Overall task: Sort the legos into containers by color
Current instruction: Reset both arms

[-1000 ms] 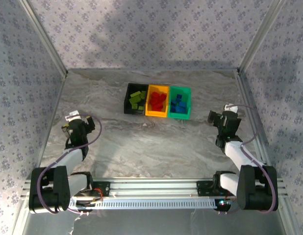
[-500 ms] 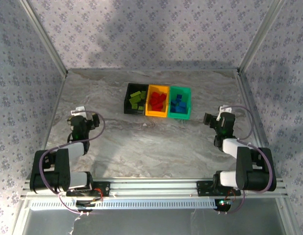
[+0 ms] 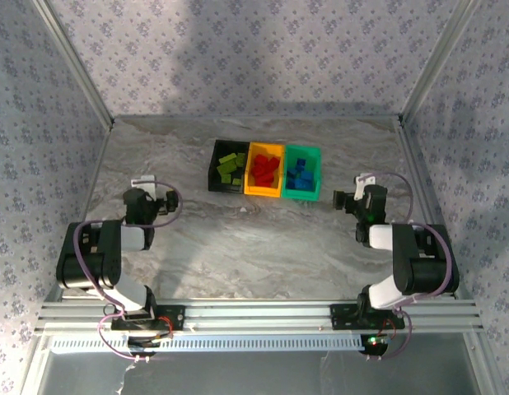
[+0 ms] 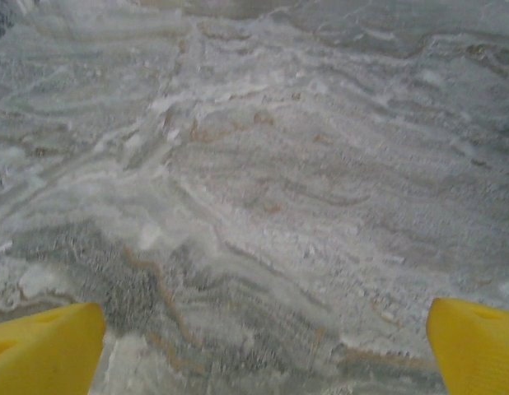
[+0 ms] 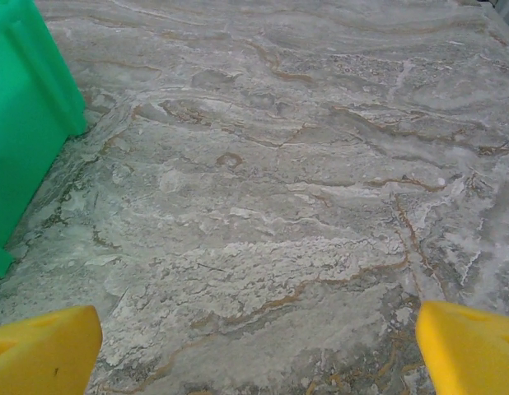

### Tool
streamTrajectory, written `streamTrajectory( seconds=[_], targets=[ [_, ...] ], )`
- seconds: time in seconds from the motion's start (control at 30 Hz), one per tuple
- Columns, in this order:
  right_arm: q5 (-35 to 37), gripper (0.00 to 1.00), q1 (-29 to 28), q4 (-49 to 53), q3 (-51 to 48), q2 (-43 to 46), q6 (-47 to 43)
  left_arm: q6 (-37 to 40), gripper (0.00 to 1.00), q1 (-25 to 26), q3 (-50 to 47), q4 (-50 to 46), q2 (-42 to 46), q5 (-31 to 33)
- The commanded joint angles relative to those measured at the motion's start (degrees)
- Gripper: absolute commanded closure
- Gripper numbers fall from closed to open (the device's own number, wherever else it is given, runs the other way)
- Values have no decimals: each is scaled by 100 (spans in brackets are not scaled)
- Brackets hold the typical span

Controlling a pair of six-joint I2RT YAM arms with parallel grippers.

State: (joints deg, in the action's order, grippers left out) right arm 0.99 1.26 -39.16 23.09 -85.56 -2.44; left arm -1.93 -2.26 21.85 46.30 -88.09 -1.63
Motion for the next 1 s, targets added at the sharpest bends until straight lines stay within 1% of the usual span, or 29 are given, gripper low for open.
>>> streamTrajectory(
  seconds=[0.0, 0.03, 0.07, 0.1, 0.2, 0.23, 0.3, 0.37, 0.67, 0.97],
  targets=[
    [-82, 0, 32, -180, 143, -32, -26, 98, 0, -23, 153, 69, 28, -228],
    [-84, 0, 33, -180, 129, -28, -30, 97, 0, -20, 153, 92, 21, -228],
    [-99, 0, 17, -426, 9, -77, -46, 100, 0, -25, 153, 83, 23, -228],
    [-99, 0, 8, -910, -184, -150, -61, 97, 0, -20, 153, 76, 28, -226],
    [-132, 0, -85, -1044, -324, -104, -198, 98, 0, -27, 151, 81, 27, -224],
    [-194, 0, -25, -760, -185, -95, -156, 97, 0, -22, 153, 80, 24, -224],
    [-443, 0, 216, -511, -24, -130, 72, 99, 0, -23, 153, 81, 28, -224],
    [-305, 0, 155, -546, -34, -138, 47, 101, 0, -23, 153, 72, 27, -224],
    [-187, 0, 103, -584, -50, -140, 16, 101, 0, -20, 150, 72, 27, -221],
    [-222, 0, 112, -567, -42, -140, 25, 104, 0, -26, 153, 72, 29, -220]
  ],
)
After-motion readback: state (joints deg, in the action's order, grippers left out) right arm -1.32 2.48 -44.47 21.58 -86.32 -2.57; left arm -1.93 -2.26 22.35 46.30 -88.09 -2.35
